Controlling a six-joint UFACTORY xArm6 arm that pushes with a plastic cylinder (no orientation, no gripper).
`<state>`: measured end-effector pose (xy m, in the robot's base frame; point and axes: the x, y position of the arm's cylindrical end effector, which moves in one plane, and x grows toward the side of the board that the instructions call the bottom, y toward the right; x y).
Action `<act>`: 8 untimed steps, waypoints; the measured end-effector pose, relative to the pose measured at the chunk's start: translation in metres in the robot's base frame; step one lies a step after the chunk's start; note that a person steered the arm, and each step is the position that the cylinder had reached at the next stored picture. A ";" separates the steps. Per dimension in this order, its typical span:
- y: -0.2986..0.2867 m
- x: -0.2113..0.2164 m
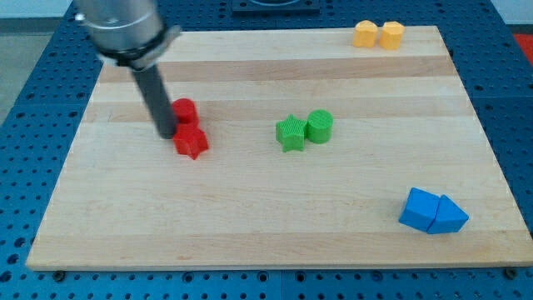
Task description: Move red circle towards the top of the board
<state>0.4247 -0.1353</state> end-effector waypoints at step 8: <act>0.054 -0.123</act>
<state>0.3016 -0.0810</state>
